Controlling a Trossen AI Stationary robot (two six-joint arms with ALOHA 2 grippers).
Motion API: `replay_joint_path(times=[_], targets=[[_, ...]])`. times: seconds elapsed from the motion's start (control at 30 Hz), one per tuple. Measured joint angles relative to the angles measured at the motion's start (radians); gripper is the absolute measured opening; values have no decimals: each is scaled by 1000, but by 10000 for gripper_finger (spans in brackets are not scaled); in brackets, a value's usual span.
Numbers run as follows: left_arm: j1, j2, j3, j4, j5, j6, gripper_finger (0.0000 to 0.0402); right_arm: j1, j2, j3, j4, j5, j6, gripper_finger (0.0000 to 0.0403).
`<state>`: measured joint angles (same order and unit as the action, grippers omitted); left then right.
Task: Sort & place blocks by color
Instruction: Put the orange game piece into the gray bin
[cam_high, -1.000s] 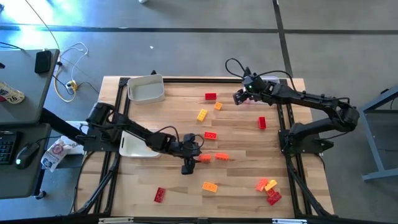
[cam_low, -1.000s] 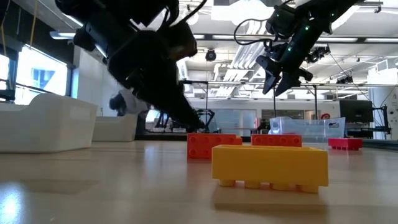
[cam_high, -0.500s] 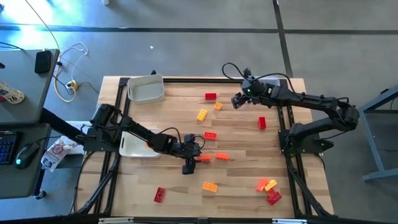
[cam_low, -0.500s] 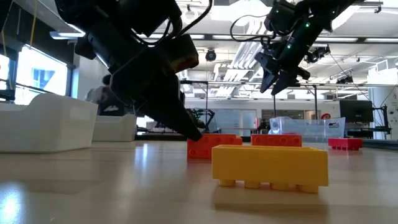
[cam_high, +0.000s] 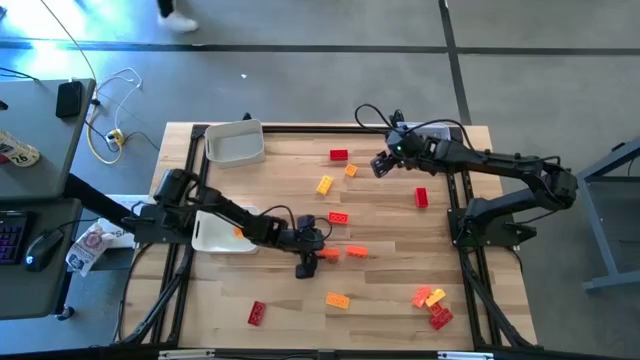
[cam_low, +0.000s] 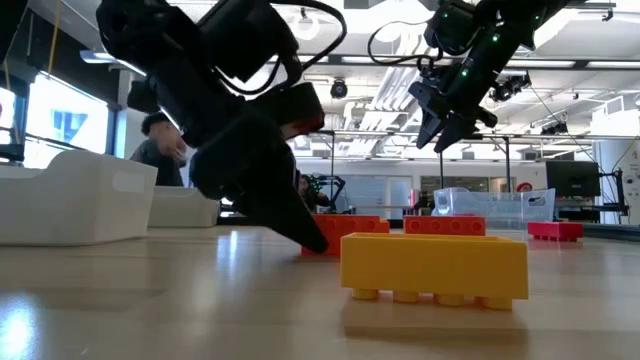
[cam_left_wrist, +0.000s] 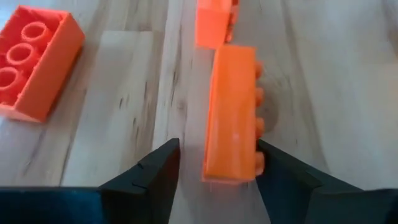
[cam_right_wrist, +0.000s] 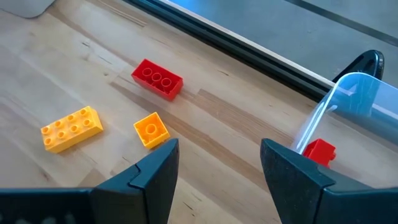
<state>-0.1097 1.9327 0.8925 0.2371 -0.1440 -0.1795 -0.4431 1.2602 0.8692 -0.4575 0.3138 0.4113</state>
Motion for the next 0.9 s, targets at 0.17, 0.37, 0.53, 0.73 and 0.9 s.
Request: replay_joint_path(times=[0.17,0.37,0.53,0.73,0.9], targets=[[0,6,0,13,6,0,138,0,0,0,-1,-1,0,213],[1,2,0,11,9,26,78,1,0,0,-3,-32,3,213],[17,-5,0,5,42,26,67,1,0,0,-26,-83,10,213],[49,-67,0,-83,63,51,76,21,0,0,-36,-156,32,213],[77,-154,-1,-156,61,103,70,57,0,0,-42,-250,62,213]])
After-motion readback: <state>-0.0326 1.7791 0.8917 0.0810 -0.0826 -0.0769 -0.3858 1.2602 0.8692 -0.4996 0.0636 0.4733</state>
